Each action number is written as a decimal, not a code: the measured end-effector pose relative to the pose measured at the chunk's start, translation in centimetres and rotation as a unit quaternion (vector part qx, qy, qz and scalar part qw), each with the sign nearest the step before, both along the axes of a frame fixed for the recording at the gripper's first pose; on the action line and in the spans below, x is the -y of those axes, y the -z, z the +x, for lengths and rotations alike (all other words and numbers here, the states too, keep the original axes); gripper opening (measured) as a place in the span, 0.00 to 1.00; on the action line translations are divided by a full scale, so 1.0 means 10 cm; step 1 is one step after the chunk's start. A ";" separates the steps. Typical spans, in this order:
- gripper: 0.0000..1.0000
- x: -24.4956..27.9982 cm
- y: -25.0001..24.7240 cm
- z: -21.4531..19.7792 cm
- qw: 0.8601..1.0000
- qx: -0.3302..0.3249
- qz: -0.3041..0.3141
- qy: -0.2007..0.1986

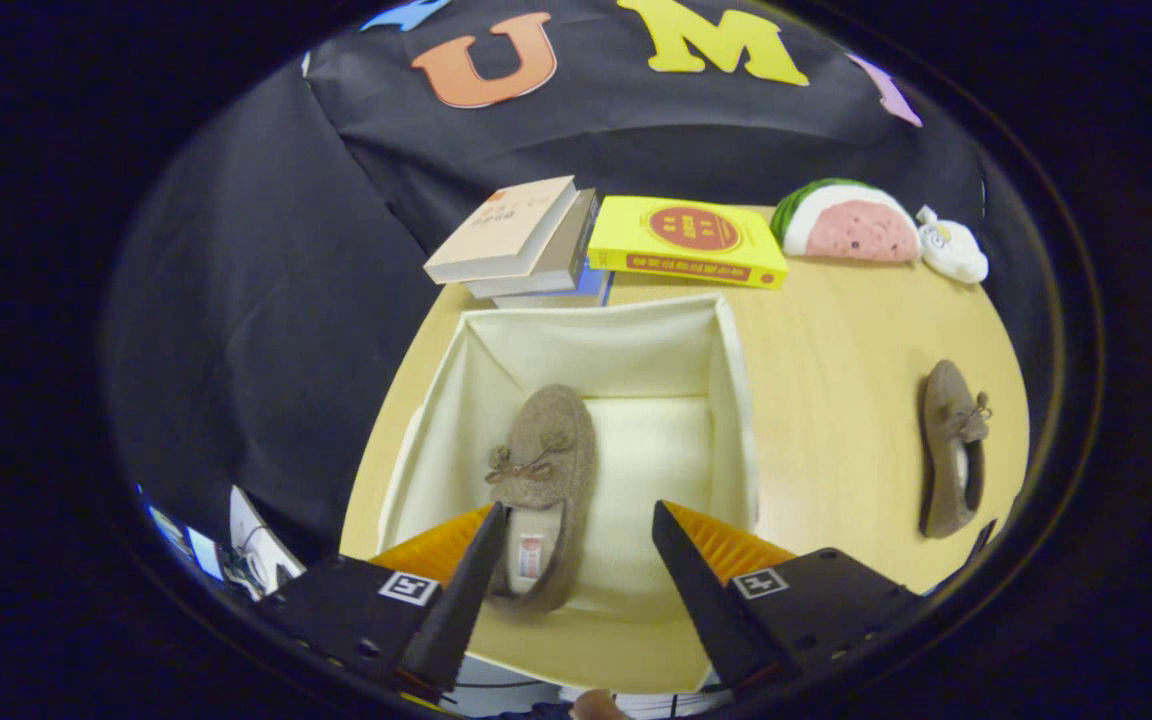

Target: Open the storage box then place both shoes into the box .Put the left shoe in first, then the right shoe, with the right side of both shoes facing outward in a uniform manner.

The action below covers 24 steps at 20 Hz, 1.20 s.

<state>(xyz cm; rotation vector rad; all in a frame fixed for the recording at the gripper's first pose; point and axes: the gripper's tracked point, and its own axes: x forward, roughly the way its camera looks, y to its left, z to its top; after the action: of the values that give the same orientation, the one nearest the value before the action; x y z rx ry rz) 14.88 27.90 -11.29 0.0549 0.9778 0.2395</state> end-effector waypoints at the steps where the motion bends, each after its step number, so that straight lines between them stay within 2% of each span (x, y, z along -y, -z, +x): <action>1: 0.95 0.09 -0.08 -0.07 1.000 0.003 -0.003 -0.002; 6: 0.95 0.81 -0.40 -0.17 0.999 0.028 -0.029 0.003; 8: 0.95 1.21 -0.43 -0.14 0.998 0.038 -0.041 0.022; 11: 0.95 1.96 -0.41 -0.01 0.993 0.057 -0.092 0.054; 14: 0.95 2.56 -0.29 0.08 0.989 0.049 -0.099 0.094; 19: 0.95 3.43 0.15 0.24 0.984 0.001 -0.097 0.148; 24: 0.95 4.07 0.62 0.40 0.976 -0.038 -0.122 0.176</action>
<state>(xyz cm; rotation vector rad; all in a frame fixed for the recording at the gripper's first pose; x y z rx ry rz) 18.92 -12.75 -17.53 0.0123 1.0489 -0.2105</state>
